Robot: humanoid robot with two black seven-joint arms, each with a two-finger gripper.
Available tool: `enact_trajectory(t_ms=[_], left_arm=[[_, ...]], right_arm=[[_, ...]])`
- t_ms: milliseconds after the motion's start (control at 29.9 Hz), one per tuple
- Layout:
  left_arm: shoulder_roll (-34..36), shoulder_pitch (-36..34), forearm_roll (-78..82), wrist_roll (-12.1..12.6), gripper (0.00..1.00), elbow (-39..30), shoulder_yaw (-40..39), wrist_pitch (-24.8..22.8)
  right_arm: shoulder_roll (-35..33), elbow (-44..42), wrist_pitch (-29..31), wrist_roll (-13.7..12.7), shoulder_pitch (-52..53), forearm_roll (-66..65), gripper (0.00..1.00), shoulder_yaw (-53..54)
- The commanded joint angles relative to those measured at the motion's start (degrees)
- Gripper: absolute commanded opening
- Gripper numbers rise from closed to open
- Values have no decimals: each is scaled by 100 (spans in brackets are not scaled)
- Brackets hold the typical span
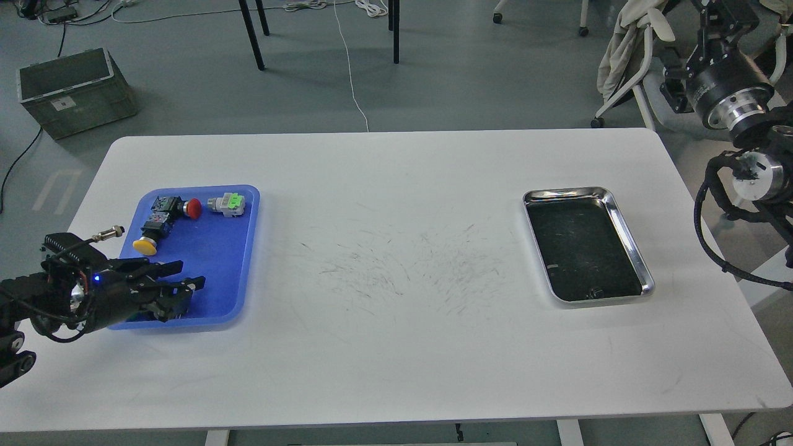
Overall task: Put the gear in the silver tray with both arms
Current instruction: 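Grasp another black gear in the blue tray with the left gripper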
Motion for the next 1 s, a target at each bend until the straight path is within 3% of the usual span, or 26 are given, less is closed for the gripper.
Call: enact_trajectory(t_ms=[0, 969], left_arm=[[-52, 11, -5, -1, 56, 30, 8, 0], [-315, 64, 22, -1, 54, 355, 8, 9]], right_arm=[[-7, 11, 0, 0, 0, 0, 93, 0], [-42, 28, 26, 0, -18, 0, 93, 0]])
